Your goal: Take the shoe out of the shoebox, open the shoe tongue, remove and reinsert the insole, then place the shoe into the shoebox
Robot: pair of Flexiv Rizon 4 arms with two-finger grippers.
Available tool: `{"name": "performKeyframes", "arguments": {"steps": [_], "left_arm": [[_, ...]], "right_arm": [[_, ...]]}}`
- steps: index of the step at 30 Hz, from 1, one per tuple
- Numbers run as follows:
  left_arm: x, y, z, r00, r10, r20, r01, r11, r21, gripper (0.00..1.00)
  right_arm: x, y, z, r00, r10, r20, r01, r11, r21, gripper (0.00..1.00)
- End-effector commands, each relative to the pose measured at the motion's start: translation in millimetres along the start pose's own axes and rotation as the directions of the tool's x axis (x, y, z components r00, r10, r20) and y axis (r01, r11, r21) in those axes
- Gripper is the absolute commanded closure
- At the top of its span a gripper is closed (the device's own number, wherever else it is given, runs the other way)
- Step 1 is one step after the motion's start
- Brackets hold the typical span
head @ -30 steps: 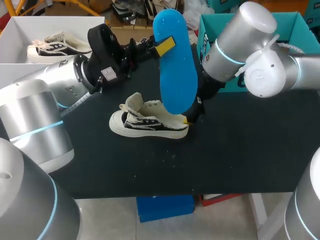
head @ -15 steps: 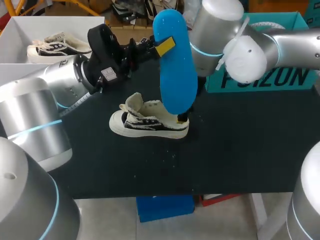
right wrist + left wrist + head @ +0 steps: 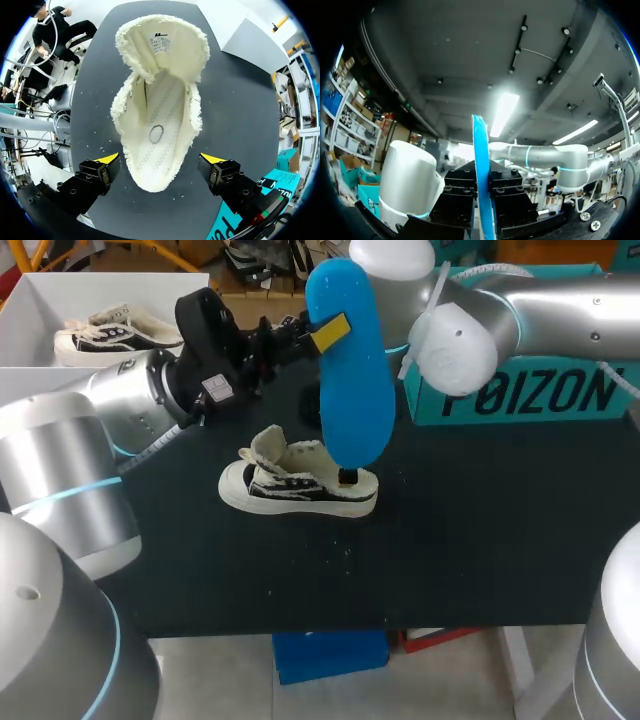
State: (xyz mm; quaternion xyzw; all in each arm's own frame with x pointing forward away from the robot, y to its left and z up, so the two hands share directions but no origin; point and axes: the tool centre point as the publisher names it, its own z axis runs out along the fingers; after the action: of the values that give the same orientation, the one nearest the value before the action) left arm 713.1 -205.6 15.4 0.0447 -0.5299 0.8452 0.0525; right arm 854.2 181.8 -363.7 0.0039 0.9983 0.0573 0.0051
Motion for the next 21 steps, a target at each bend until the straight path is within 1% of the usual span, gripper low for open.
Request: {"name": "performKeyframes", "arguments": {"steps": [1, 6, 11, 12, 13, 18, 21], "left_arm": [[0.2, 1.4, 1.0, 1.0, 0.002, 0.001, -0.002, 1.0, 0.001, 1.0], [0.2, 1.4, 1.0, 1.0, 0.002, 0.001, -0.002, 1.0, 0.001, 1.0], [0.2, 1.4, 1.0, 1.0, 0.002, 0.001, -0.002, 1.0, 0.001, 1.0], [0.2, 1.4, 1.0, 1.0, 0.002, 0.001, -0.002, 1.0, 0.001, 1.0], [0.2, 1.4, 1.0, 1.0, 0.002, 0.001, -0.002, 1.0, 0.001, 1.0], [0.2, 1.4, 1.0, 1.0, 0.002, 0.001, -0.002, 1.0, 0.001, 1.0], [0.2, 1.4, 1.0, 1.0, 0.002, 0.001, -0.002, 1.0, 0.001, 1.0]], "right_arm": [[-0.1, 4.5, 2.3, 1.0, -0.001, 0.008, 0.001, 1.0, -0.014, 0.0], [2.7, 3.0, 1.6, 1.0, -0.003, 0.025, 0.005, 0.997, -0.081, 0.0], [4.4, 1.0, 1.8, 0.999, 0.017, 0.051, -0.007, 0.984, -0.178, 0.0], [4.6, 0.9, 2.0, 0.998, 0.017, 0.064, -0.003, 0.978, -0.21, 0.0], [4.6, 2.1, 1.4, 0.997, 0.027, 0.078, -0.005, 0.965, -0.263, 0.0], [3.4, 2.6, 2.2, 0.99, 0.055, 0.132, 0.006, 0.907, -0.421, 0.0], [2.9, 3.8, 1.9, 0.987, 0.053, 0.152, 0.025, 0.884, -0.467, 0.0]]}}
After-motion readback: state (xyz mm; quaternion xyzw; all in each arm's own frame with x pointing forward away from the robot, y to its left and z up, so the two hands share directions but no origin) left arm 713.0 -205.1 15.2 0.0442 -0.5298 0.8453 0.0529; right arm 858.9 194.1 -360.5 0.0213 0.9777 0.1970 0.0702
